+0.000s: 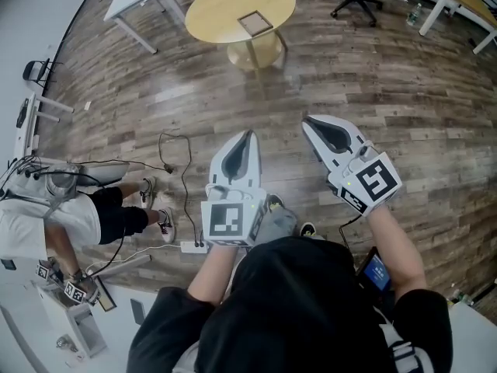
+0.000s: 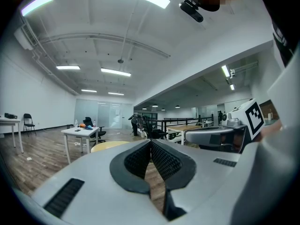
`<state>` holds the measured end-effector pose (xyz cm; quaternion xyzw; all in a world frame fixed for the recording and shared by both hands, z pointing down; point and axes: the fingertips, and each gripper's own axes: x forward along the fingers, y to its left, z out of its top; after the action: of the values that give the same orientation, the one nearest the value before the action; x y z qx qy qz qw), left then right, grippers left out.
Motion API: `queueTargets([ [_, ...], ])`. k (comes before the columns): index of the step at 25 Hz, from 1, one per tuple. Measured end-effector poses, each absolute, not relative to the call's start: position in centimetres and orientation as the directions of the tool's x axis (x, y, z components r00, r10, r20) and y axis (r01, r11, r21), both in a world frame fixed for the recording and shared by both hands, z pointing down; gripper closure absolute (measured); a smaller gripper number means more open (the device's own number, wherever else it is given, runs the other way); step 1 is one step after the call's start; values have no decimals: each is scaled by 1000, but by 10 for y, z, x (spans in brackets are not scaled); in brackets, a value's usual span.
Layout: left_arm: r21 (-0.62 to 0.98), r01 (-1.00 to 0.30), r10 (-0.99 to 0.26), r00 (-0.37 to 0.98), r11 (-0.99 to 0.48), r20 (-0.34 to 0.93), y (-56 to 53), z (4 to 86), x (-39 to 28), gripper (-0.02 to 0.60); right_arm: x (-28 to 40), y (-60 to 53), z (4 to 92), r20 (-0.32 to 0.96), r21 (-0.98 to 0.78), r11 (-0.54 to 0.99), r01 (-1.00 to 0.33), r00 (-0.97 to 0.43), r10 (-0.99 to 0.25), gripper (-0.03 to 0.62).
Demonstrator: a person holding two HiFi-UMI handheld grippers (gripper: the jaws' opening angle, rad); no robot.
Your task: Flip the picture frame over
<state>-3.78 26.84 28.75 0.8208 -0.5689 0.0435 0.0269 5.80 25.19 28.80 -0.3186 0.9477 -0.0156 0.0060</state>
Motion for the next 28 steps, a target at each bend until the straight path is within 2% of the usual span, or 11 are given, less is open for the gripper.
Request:
queueTargets([
  [14, 34, -933, -929, 361, -359, 81, 194, 290, -109, 558, -23, 180, 287, 34, 7, 809, -588, -808, -588, 574],
  [28, 11, -940, -934, 339, -340, 117, 84, 302, -69, 558, 18, 69, 303, 27, -21, 829, -559, -829, -559, 574],
])
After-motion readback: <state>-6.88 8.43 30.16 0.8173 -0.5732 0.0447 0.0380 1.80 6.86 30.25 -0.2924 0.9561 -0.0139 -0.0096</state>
